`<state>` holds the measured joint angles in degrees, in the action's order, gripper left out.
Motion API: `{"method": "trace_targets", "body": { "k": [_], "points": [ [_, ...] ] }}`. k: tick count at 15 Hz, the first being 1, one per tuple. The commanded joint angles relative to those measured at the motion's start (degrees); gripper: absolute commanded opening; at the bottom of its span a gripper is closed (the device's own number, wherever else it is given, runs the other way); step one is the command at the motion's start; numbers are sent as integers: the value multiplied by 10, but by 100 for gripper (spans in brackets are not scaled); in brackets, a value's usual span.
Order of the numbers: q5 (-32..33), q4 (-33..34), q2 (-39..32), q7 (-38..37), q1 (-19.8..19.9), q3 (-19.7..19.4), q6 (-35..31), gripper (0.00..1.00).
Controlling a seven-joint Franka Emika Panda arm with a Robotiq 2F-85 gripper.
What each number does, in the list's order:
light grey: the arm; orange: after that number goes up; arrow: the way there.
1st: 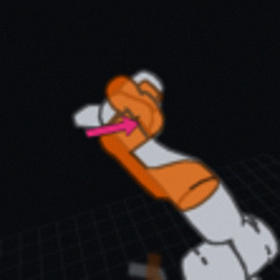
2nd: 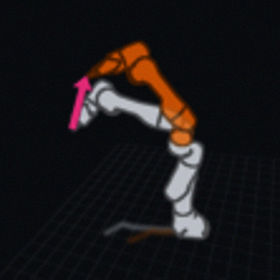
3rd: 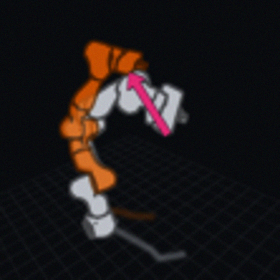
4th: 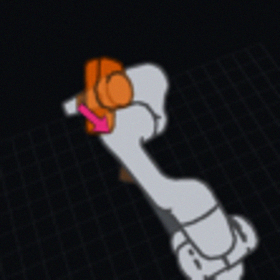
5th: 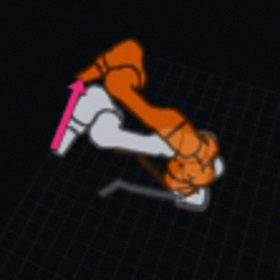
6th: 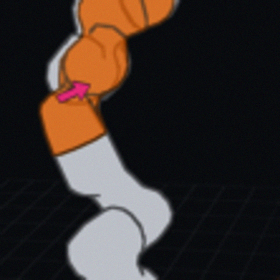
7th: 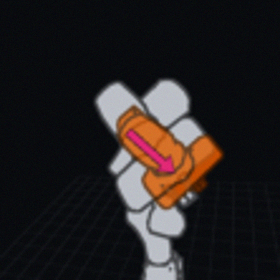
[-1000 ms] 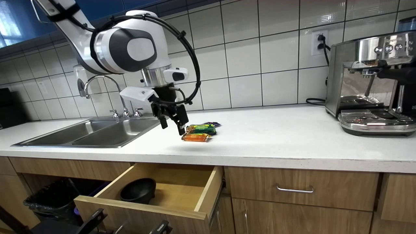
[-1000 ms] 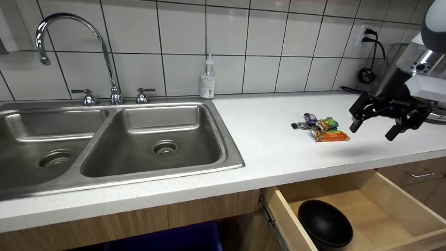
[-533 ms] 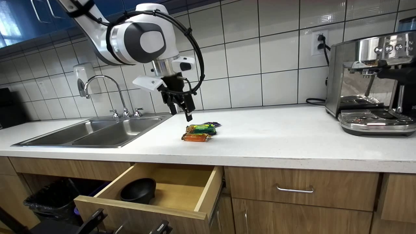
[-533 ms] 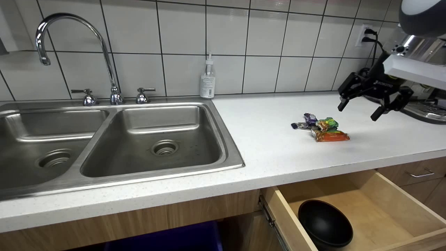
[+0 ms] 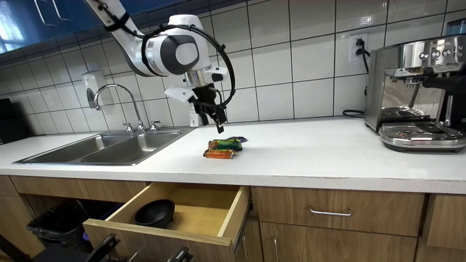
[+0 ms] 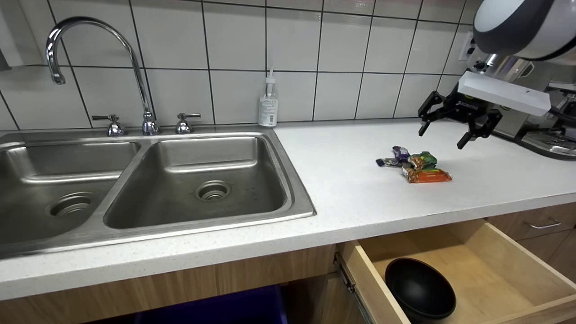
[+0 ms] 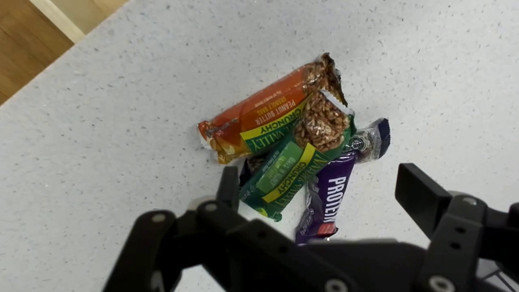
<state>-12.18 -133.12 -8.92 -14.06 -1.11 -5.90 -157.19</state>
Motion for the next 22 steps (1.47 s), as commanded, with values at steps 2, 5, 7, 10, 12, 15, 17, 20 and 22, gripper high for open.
{"method": "trace_targets", "body": {
  "k": [2,5,7,10,12,15,17,20,22],
  "points": [
    [11,61,-56,-40,8,3,22,100],
    [17,83,-84,-61,4,-3,25,100],
    [19,97,-100,-74,0,-6,26,100],
    [20,118,-122,-94,-4,-10,35,100],
    [21,128,-134,-105,-6,-13,40,100],
    [22,142,-148,-117,-11,-17,47,100],
    [21,150,-156,-121,-12,-16,53,100],
    [20,162,-166,-127,-13,-16,58,100],
    [19,168,-171,-126,-12,-16,62,72]
  ]
}}
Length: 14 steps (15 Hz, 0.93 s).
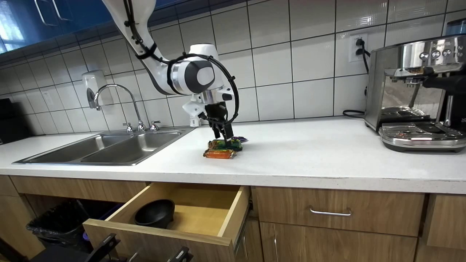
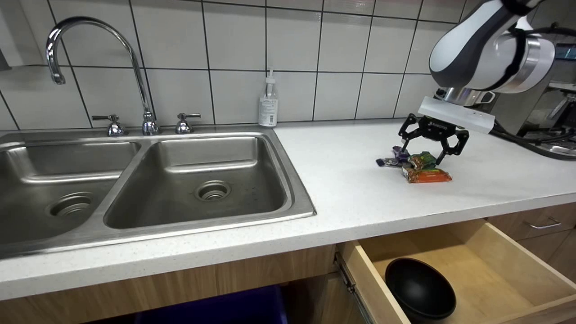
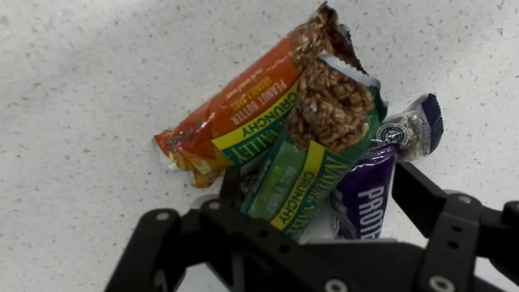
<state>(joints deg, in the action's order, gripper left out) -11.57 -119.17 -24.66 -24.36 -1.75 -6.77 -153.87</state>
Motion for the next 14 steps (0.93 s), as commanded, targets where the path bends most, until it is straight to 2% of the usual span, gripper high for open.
{"method": "trace_targets", "body": {
  "k": [1,7,9,14],
  "points": [
    [12,31,-15,-22,-5,-6,29,66],
    [12,37,-16,-21,-4,-8,34,19],
    [12,33,-11,-18,-3,-8,33,14],
    [2,5,18,0,3,1,18,13]
  ]
}}
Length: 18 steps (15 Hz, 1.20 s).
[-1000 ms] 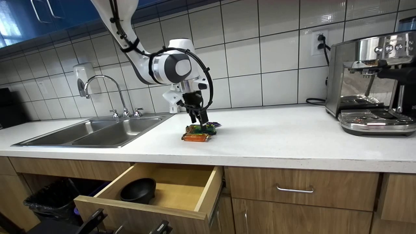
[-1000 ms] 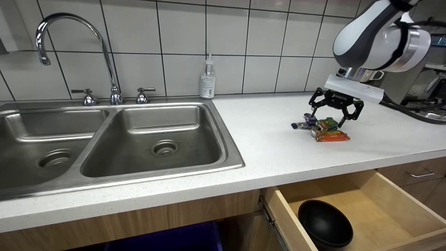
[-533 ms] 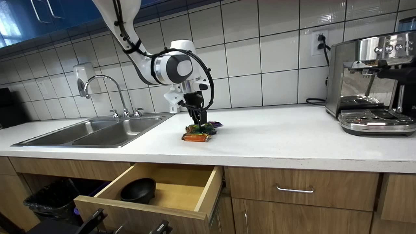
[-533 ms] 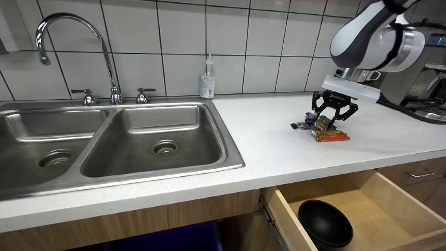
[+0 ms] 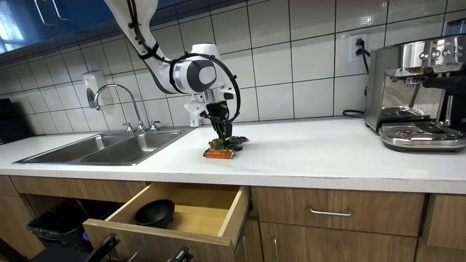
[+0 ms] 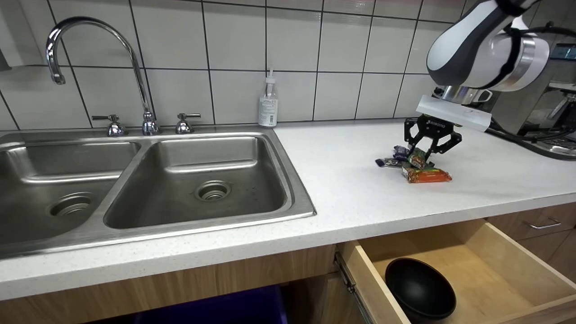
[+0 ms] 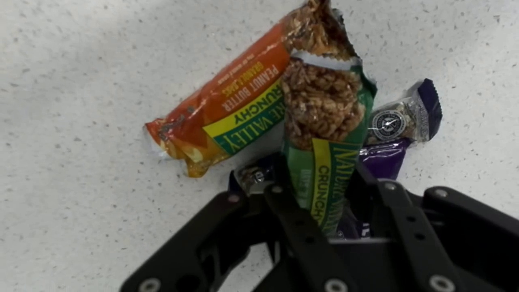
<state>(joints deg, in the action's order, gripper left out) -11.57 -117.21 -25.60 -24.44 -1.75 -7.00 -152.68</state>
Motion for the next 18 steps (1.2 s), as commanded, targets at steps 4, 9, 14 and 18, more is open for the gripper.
{"method": "trace_targets", "body": {
  "k": [4,9,14,18],
  "points": [
    [-2,-43,59,12,5,10,-6,13],
    [0,-97,109,17,6,12,-8,13],
    [3,-171,167,24,7,13,-12,13],
    [16,-234,214,21,8,12,-21,13]
  ]
}}
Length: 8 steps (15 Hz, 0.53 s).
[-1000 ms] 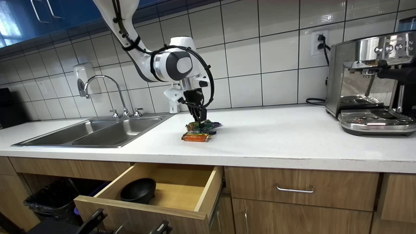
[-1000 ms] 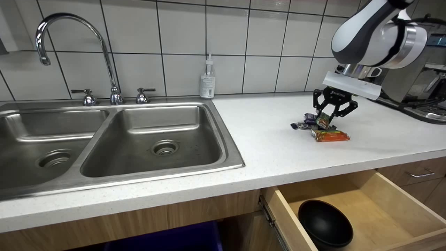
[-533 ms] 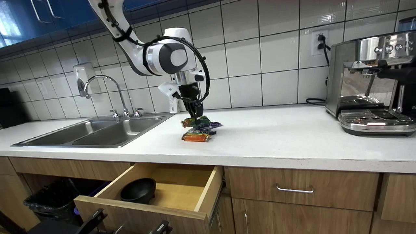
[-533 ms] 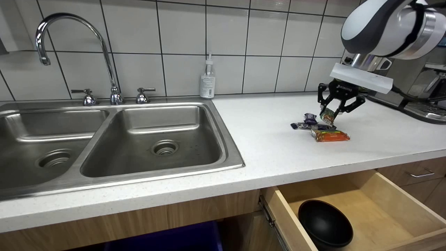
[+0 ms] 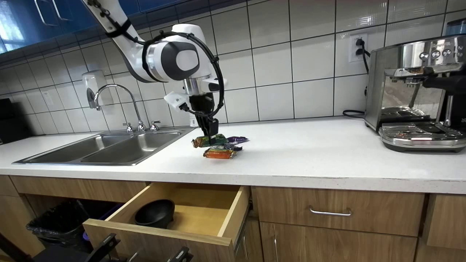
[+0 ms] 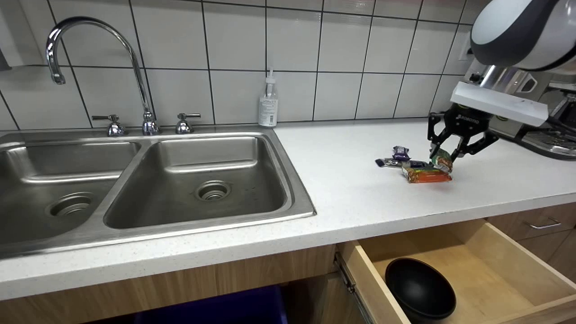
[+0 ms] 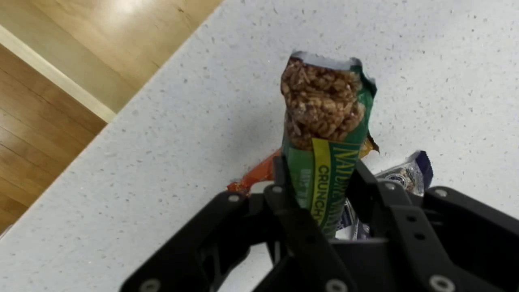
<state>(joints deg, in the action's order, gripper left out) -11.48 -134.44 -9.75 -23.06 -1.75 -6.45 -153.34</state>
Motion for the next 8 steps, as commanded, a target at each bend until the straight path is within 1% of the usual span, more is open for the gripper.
{"method": "trace_targets", "body": {
  "k": [1,8],
  "points": [
    [19,-77,65,6,8,6,-17,13],
    [58,-175,125,-4,19,9,-38,13]
  ]
}}
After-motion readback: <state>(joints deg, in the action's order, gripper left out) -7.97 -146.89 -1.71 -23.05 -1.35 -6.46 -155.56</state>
